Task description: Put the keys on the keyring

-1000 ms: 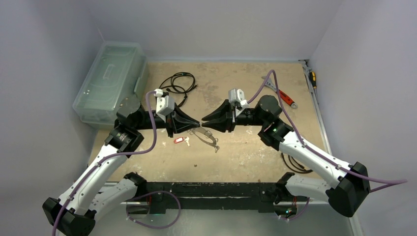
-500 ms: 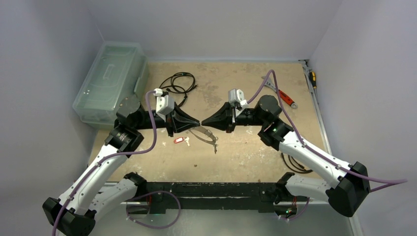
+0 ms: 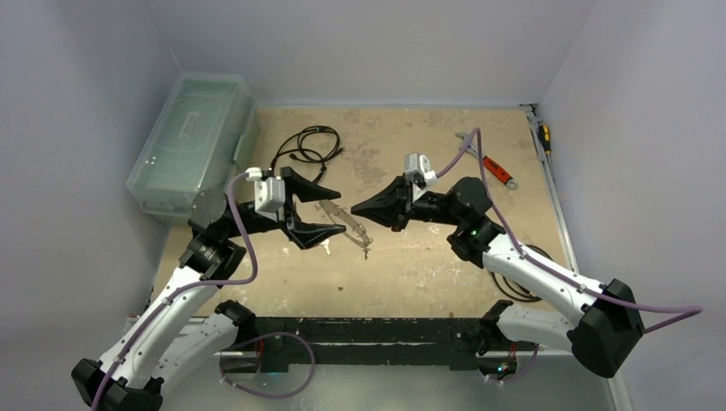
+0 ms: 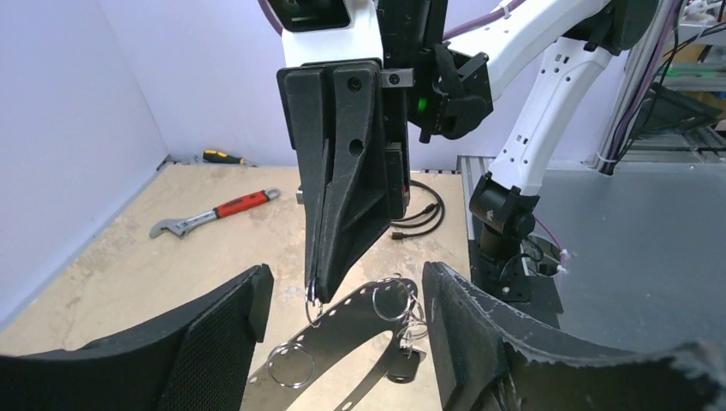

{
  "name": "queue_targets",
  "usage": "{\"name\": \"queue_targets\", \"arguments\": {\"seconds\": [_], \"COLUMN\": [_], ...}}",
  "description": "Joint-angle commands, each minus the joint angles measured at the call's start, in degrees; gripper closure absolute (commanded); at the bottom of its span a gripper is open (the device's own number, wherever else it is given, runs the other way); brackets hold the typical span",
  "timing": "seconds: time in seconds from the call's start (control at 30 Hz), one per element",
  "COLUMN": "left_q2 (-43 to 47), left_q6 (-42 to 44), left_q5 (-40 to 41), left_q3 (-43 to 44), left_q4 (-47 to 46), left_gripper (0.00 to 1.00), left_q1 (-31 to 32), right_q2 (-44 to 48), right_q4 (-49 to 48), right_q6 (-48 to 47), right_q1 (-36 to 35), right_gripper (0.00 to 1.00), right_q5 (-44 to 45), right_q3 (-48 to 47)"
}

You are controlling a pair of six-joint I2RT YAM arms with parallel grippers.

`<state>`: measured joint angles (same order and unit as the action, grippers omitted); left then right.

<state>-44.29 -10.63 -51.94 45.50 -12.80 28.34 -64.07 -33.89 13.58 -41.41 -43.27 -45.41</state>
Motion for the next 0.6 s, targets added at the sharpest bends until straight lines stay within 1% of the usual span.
{"name": "queue_targets", "arguments": {"seconds": [0.0,0.1,0.23,0.37,0.47,0.57], "left_q2": [0.8,0.8,0.3,-0.2,-0.5,-0.9], "left_q6": [-7.1,-9.1,-9.6,-10.9,-11.5,-12.0], "left_q5": [1.0,1.1,1.1,0.9,0.7,0.4], "left_q3": [-4.0,-5.5,-6.1,-6.6,-6.9,-7.1], "left_q4": [-13.2,-17.5,-18.4,-20.5,-21.7,-22.2], "left_gripper": [0.37,0.43,0.5,0.56,0.62,0.65], "left_q1": [0.4,0.4,0.4,0.4,0.4,0.4], "right_q2": [2.1,2.1,1.7,-0.5,-2.6,-4.1], "right_q4": [-13.3,-20.3,-30.0,-40.8,-46.4,-50.2], "right_q6": [6.2,11.0,16.1,22.5,26.0,29.0], "right_q1": [-0.2,-0.1,-0.2,-0.2,-0.2,-0.2], "right_gripper": [1.0,1.0,1.0,1.0,1.0,1.0], "right_q5": [2.4,2.4,3.9,3.1,2.2,2.1], "right_q3": [1.7,3.7,6.7,8.4,8.8,8.9]}}
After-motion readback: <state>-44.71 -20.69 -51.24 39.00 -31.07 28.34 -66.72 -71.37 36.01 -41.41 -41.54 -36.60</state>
